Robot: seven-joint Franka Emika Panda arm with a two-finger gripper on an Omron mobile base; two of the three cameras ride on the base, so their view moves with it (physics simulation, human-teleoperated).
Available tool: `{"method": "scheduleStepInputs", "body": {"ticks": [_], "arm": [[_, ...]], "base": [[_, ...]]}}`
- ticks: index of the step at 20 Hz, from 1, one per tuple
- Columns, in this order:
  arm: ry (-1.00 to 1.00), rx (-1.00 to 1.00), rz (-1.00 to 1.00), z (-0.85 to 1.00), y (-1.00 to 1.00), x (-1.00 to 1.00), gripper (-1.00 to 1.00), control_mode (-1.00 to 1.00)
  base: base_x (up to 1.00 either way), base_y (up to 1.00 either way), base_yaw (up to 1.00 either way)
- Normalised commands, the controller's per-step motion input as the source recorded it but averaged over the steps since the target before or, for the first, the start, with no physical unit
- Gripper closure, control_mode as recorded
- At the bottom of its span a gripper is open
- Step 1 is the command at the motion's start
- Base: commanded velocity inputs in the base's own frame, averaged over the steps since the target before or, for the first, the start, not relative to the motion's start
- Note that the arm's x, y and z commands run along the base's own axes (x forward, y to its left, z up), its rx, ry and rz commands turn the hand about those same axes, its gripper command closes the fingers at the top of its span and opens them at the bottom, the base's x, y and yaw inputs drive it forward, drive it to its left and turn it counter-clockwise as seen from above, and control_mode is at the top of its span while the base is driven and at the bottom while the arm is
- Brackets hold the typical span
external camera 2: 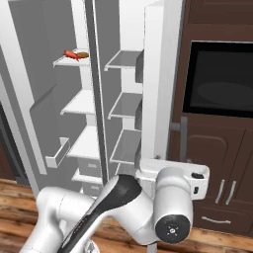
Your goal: There's a fish in the fridge that needs to be moved to the freezer for freezing. Pick up the fish from the fridge, place it on any shelf in the freezer, and close the fridge and freezer doors when done.
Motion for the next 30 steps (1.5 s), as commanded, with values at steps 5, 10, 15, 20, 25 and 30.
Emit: {"method": "scheduleStepInputs", "body": {"ticks": [5,10,15,20,25,30], "arm": [[-0.04,0.00,0.03,-0.21,-0.65,0.39,-1.00,-1.00],[-0.04,0.00,0.02,-0.41,-0.48,0.47,-1.00,-1.00],[-0.02,0.00,0.02,-0.36,-0.49,0.43,-1.00,-1.00],[-0.05,-0.01,0.06,-0.36,-0.08,0.29,-1.00,-1.00],[-0.01,0.00,0.09,-0.27,0.00,0.52,-1.00,-1.00],[0.00,0.00,0.11,-0.15,0.00,0.66,-1.00,-1.00]], "base": [[0.00,0.00,0.00],[0.00,0.00,0.00],[0.00,0.00,0.00],[0.00,0.00,0.00],[0.00,0.00,0.00],[0.00,0.00,0.00]]}}
